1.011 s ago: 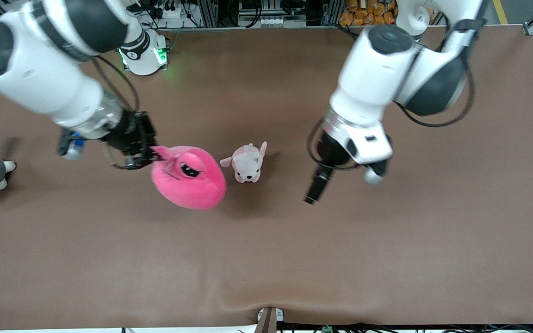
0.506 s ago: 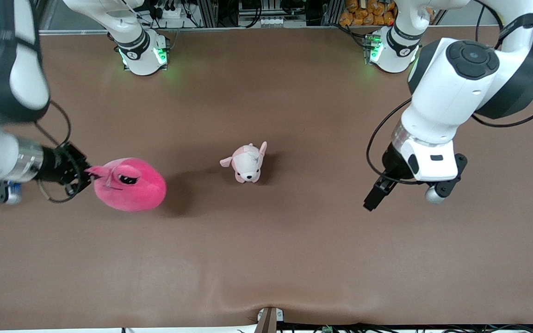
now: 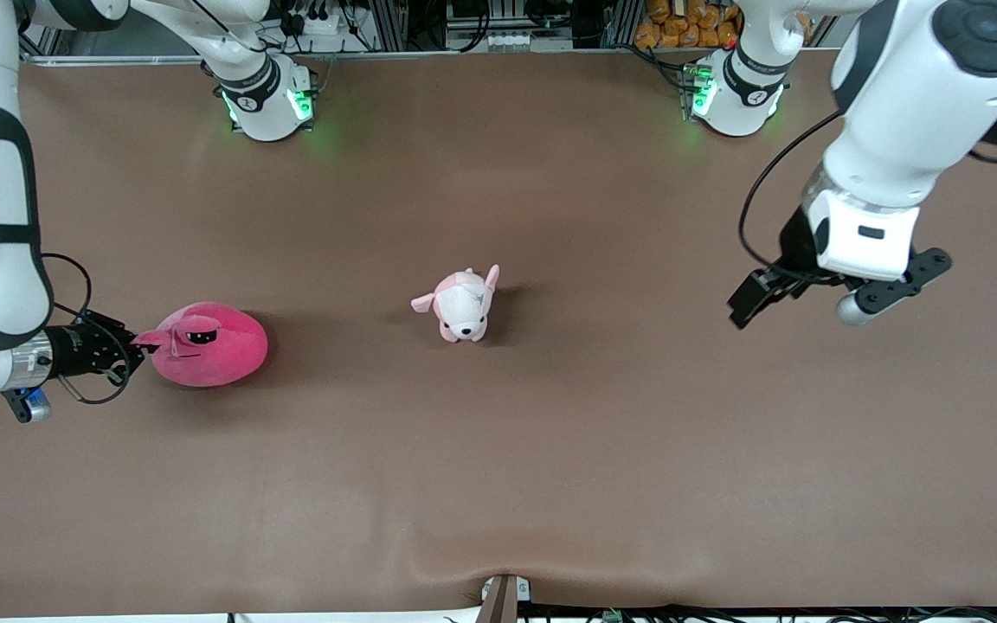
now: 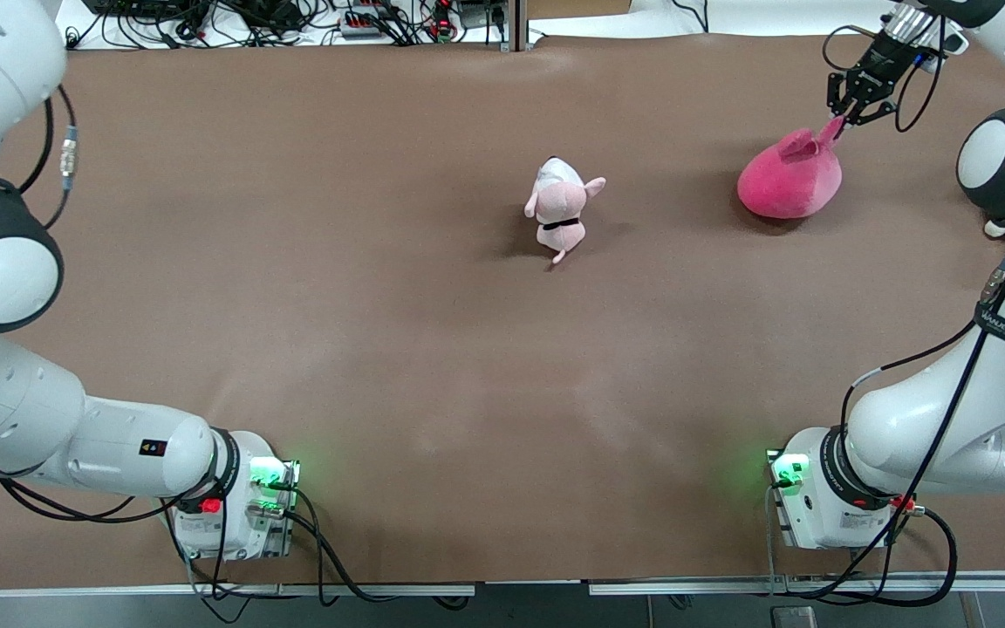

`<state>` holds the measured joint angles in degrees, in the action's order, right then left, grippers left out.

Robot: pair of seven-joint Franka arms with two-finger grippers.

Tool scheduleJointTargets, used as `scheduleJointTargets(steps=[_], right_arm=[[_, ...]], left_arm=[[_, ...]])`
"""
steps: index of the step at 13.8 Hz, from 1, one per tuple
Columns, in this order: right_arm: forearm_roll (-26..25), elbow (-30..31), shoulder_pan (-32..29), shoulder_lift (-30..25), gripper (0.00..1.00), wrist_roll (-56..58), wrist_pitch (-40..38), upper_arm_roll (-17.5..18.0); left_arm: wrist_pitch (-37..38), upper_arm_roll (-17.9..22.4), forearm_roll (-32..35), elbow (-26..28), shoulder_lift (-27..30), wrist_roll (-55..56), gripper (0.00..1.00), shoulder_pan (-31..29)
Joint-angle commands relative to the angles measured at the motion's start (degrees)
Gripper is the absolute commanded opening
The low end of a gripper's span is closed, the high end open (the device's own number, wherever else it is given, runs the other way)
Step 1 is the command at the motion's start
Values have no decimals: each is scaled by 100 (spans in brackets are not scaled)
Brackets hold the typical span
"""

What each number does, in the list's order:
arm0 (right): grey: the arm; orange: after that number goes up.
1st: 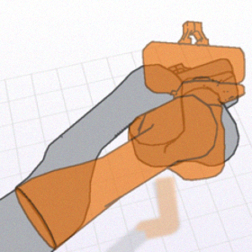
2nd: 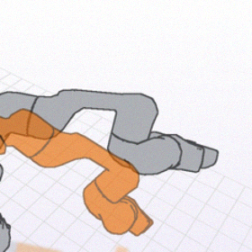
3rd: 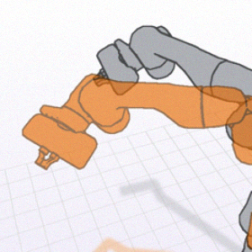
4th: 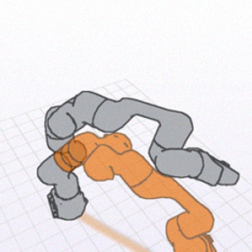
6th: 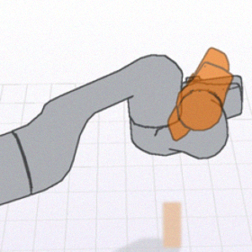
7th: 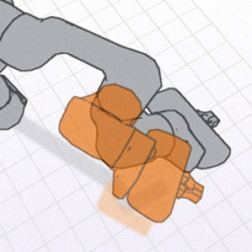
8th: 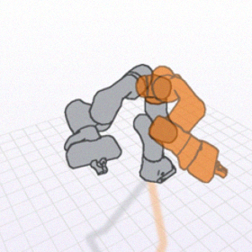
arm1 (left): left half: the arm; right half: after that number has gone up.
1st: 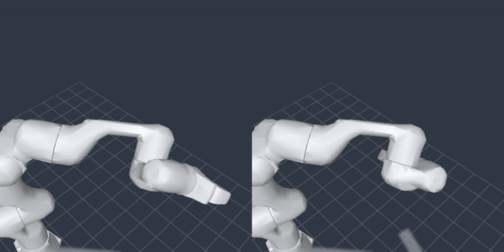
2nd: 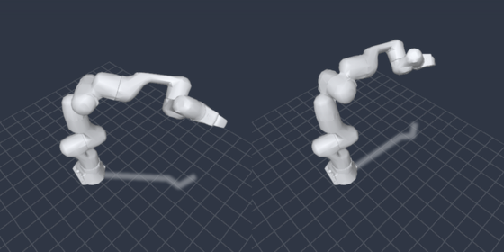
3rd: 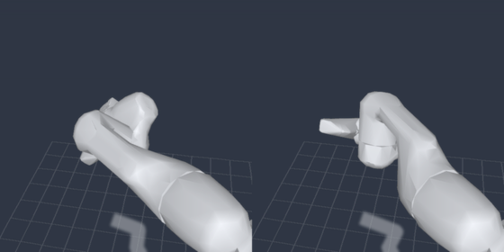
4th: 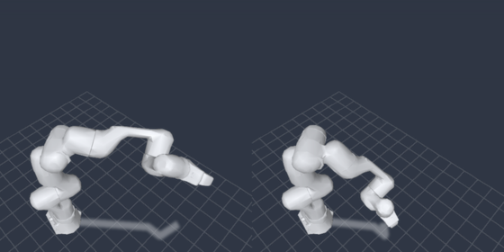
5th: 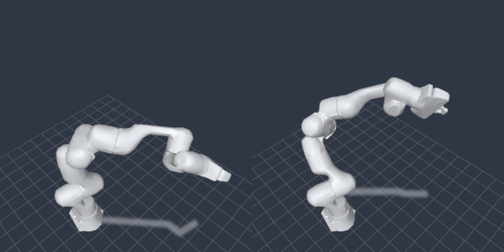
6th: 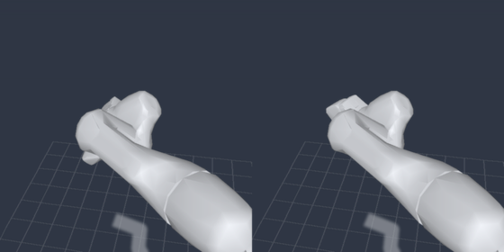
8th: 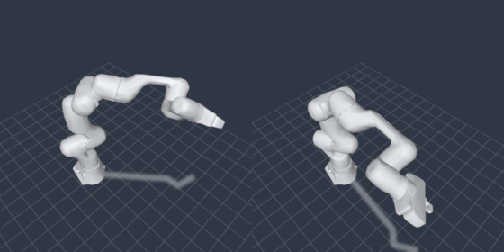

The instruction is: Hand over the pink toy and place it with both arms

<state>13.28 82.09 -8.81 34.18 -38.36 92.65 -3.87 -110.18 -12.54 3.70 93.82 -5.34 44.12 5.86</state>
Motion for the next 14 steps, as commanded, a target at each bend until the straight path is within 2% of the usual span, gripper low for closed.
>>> scheduleJointTargets(steps=[1,3,7,10,14], right_arm=[[61,-9,-121,-51,17,206,25,123],[87,-62,-121,-60,100,145,-27,132],[113,-570,-15,-157,100,180,-324,175],[105,-1457,11,-235,100,224,-1063,202],[-18,-2073,370,-682,100,250,-1415,158]], left_arm=[[513,6,-141,154,270,-1243,100,-252],[900,-2,-142,110,349,-2026,100,-488],[1955,85,-185,101,691,-3615,100,-507],[2649,497,-264,101,981,-4121,100,-139],[3195,928,-405,-83,1096,-4875,100,-59]])
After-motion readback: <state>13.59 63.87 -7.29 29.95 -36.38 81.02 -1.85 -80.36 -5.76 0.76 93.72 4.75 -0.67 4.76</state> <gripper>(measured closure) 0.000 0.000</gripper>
